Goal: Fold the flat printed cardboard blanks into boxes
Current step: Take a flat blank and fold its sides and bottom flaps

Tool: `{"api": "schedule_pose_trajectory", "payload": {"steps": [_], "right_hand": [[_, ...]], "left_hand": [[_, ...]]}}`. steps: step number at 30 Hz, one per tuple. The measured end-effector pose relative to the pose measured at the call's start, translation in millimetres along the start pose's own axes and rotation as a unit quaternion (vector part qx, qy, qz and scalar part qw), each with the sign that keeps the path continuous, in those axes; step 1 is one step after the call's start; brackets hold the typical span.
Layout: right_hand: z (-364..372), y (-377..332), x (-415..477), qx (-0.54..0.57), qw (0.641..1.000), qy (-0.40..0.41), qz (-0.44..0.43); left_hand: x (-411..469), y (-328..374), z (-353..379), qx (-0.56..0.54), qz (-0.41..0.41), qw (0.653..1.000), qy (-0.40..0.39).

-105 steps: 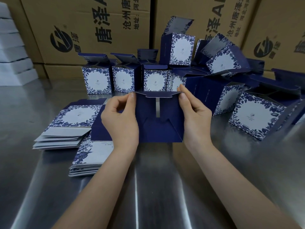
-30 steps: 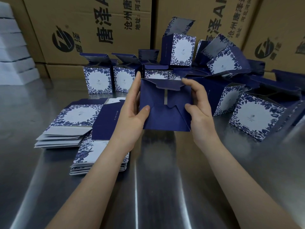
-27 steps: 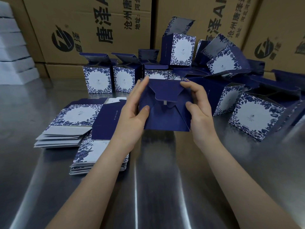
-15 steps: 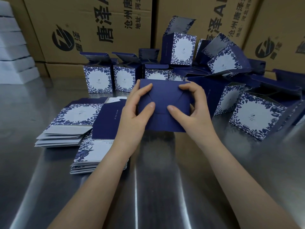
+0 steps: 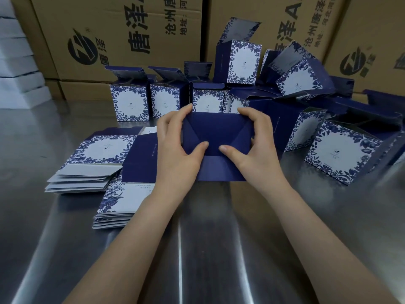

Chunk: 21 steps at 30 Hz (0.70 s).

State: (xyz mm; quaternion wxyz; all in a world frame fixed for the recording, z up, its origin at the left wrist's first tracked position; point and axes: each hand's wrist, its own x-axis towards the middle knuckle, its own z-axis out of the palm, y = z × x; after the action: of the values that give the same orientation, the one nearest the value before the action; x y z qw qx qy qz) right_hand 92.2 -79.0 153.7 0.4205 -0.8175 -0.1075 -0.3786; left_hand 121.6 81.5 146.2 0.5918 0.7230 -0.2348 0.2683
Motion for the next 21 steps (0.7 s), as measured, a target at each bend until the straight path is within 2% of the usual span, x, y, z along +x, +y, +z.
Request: {"api": "schedule_pose_trajectory", "payload": {"steps": [11, 21], "right_hand": [[7.3, -3.0, -2.8, -0.07, 0.993, 0.061, -0.076], [4.8, -1.7, -1.2, -0.072, 0.993, 0.045, -0.083]], "left_hand": [[-2.6, -1.1, 3.6, 0.022, 0.052, 0.997, 0.046], [0.5, -6.0, 2.1, 0.028, 0.064, 0.997, 0.025]]}}
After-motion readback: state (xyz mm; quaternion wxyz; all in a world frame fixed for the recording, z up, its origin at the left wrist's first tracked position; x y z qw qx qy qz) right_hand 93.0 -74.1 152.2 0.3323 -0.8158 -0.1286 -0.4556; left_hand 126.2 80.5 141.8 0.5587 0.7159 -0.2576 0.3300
